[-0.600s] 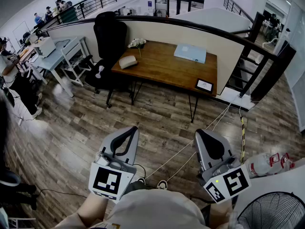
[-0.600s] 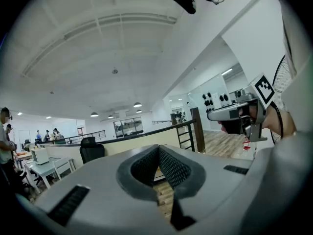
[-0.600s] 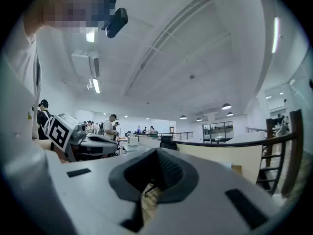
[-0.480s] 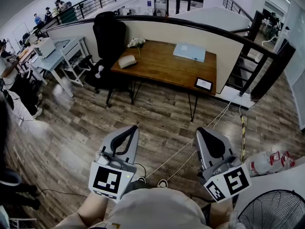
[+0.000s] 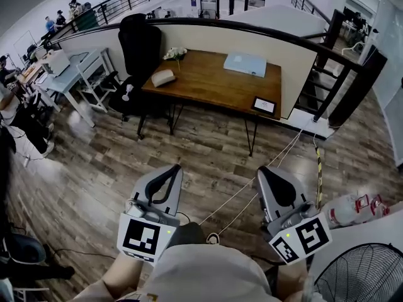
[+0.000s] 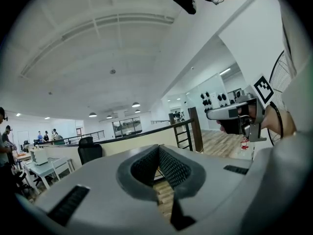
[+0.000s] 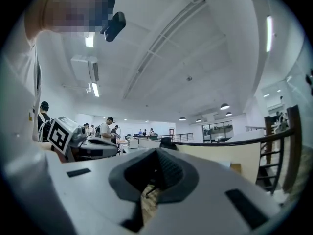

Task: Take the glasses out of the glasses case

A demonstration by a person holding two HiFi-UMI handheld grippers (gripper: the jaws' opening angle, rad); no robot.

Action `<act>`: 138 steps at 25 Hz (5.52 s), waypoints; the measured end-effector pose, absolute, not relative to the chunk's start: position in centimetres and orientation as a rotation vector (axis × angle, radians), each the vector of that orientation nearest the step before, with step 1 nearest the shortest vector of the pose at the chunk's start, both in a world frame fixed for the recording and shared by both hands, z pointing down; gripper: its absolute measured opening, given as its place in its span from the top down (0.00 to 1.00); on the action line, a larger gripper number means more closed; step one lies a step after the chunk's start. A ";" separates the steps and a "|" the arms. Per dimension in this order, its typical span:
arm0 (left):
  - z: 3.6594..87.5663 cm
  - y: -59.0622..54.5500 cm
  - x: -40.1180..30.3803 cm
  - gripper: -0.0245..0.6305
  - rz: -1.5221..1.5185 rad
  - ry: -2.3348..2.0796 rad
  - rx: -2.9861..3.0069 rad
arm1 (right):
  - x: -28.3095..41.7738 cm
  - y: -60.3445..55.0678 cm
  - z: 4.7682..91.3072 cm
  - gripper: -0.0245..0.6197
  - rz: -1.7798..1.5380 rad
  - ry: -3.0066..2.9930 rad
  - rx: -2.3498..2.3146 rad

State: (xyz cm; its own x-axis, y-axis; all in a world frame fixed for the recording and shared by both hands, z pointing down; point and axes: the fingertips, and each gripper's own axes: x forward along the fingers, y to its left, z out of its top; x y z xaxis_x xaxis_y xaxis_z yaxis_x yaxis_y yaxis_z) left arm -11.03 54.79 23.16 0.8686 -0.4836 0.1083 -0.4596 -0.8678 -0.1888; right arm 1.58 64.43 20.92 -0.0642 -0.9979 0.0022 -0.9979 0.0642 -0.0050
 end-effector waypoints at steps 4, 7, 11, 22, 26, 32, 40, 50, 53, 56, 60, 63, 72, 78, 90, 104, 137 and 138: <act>23.1 54.7 -11.5 0.96 -0.229 0.760 -2.890 | 1.8 64.7 20.3 0.94 0.022 2.242 -2.141; 23.3 54.1 -11.8 0.96 -0.231 0.784 -2.886 | 2.0 64.3 19.9 0.62 0.058 2.226 -2.133; 23.7 53.0 -11.7 0.96 -0.246 0.803 -2.877 | 2.3 63.1 20.4 0.54 0.028 2.246 -2.119; 23.6 46.6 -9.5 0.96 -0.225 0.820 -2.871 | 4.1 55.7 20.9 0.54 0.009 2.312 -2.114; 23.0 42.6 -8.3 0.96 -0.193 0.831 -2.863 | 5.2 51.2 21.8 0.54 -0.029 2.333 -2.102; 23.7 34.6 -7.1 0.96 -0.215 0.876 -2.875 | 6.8 42.5 22.4 0.54 -0.073 2.386 -2.091; 24.2 22.9 -6.6 0.96 -0.229 0.901 -2.891 | 7.4 30.5 22.1 0.54 -0.088 2.444 -2.085; 24.9 10.8 -7.8 0.96 -0.242 0.989 -2.877 | 6.0 18.2 23.1 0.54 -0.107 2.501 -2.012; 25.3 9.1 -7.9 0.96 -0.252 1.008 -2.869 | 5.9 16.0 23.8 0.54 -0.120 2.535 -1.988; 26.3 7.1 -8.1 0.96 -0.279 1.043 -2.867 | 6.3 13.5 24.4 0.54 -0.132 2.553 -1.971; 27.1 4.0 -7.6 0.96 -0.291 1.097 -2.869 | 7.0 9.7 25.3 0.54 -0.145 2.589 -1.928; 27.6 1.3 -6.8 0.96 -0.313 1.134 -2.849 | 8.0 6.2 25.8 0.54 -0.153 2.617 -1.887; 27.8 -8.0 -3.5 0.96 -0.365 1.288 -2.778 | 11.9 -4.9 26.2 0.54 -0.154 2.719 -1.735; 28.6 -15.1 -0.7 0.96 -0.427 1.391 -2.750 | 15.5 -13.7 26.9 0.54 -0.182 2.784 -1.656; 29.8 -24.4 1.6 0.96 -0.510 1.577 -2.650 | 17.6 -24.9 28.9 0.54 -0.235 2.906 -1.449; 31.5 -26.4 1.0 0.96 -0.584 1.553 -2.675 | 16.6 -27.0 30.9 0.54 -0.327 2.913 -1.424; 52.0 -33.0 -0.1 0.96 -1.015 1.408 -2.910 | 10.8 -32.7 54.5 0.56 -0.717 3.410 -1.368; 52.9 -33.2 -0.1 0.96 -1.004 1.425 -2.910 | 10.7 -32.9 55.5 0.56 -0.726 3.429 -1.363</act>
State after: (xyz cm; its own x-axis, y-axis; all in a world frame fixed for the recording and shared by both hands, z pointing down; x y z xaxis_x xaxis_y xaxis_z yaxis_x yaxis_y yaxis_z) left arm -0.09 -33.18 52.86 0.4799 -0.6362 0.6042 -0.7830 -0.6212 -0.0322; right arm 10.73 -32.89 55.50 -0.5761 -0.4877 0.6560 -0.7118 0.6939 -0.1092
